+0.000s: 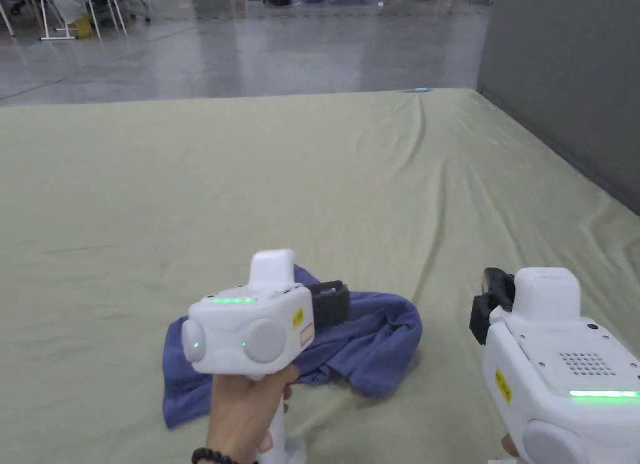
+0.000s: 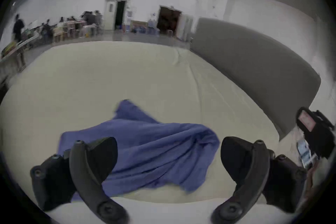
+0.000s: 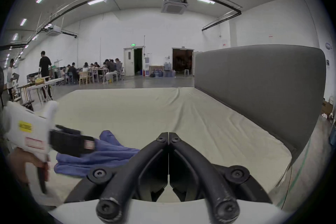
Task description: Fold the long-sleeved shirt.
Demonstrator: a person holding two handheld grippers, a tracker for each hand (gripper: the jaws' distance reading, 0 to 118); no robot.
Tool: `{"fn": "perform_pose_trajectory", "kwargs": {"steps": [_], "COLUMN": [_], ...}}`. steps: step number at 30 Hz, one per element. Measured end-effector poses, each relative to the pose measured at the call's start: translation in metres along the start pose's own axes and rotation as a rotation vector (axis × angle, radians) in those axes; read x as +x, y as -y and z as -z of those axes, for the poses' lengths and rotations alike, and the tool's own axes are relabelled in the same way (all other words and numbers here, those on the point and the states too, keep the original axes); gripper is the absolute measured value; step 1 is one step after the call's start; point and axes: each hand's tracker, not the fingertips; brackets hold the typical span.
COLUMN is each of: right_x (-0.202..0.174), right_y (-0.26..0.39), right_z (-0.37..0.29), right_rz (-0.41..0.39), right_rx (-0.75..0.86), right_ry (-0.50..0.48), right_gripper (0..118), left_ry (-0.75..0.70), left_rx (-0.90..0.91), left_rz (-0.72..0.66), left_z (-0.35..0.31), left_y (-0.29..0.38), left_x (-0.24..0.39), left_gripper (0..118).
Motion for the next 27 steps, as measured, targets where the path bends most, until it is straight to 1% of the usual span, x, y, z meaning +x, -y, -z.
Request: {"fn": "perform_pose_trajectory", "kwargs": {"steps": [2,3,4,6,7,9,12,14,15,16,17,18,22,24,27], "right_x": [-0.008,-0.010,-0.012,-0.014,-0.014,-0.019,-0.022,-0.024,-0.023,-0.023,-0.024,-0.025,-0.026,-0.027,-0.028], "right_y": [0.000,0.001,0.002,0.005,0.006,0.006,0.003,0.000,0.001,0.001,0.000,0.000,0.001,0.003,0.005], "right_z": [-0.002,-0.002,-0.003,-0.006,-0.006,-0.008,-0.006,-0.007,-0.007,-0.008,-0.008,-0.008,-0.005,-0.004,0.001], "right_rz": [-0.024,-0.026,-0.013,0.026,0.040,0.035,0.024,0.040,0.048,0.050,0.044,0.037,0.034,0.033,0.029], "right_rx": [-0.032,-0.047,-0.057,-0.065,-0.068,-0.072,-0.086,-0.091,-0.089,-0.085,-0.083,-0.082,-0.091,-0.093,-0.103], "right_ry": [-0.001,-0.001,-0.005,-0.029,-0.033,-0.028,-0.030,-0.032,-0.041,-0.050,-0.057,-0.062,-0.077,-0.083,-0.084], "right_gripper": [0,0,0,0,0,0,0,0,0,0,0,0,0,0,0], "left_ry": [-0.103,-0.155,-0.191,-0.238,-0.246,-0.236,-0.266,-0.274,-0.274,-0.277,-0.292,-0.308,-0.349,-0.365,-0.397], "left_rx": [0.053,0.081,0.091,0.105,0.112,0.098,0.071,0.062,0.050,0.017,-0.028,-0.053,-0.231,-0.271,-0.333], "left_rz": [0.010,0.028,0.045,0.037,-0.011,-0.080,-0.053,-0.064,-0.072,-0.073,-0.056,-0.039,-0.065,-0.093,-0.053], "left_z": [-0.039,-0.056,-0.068,-0.089,-0.099,-0.106,-0.104,-0.100,-0.095,-0.086,-0.076,-0.064,-0.013,0.005,0.032], "left_y": [0.019,0.030,0.040,0.057,0.064,0.071,0.074,0.071,0.068,0.066,0.065,0.063,0.065,0.071,0.079], "left_x": [-0.020,-0.029,-0.037,-0.053,-0.062,-0.077,-0.082,-0.084,-0.087,-0.091,-0.095,-0.100,-0.123,-0.134,-0.139], "left_gripper": [44,17,0,0,0,0,0,0,19,65,94,101,100,100,97]}}
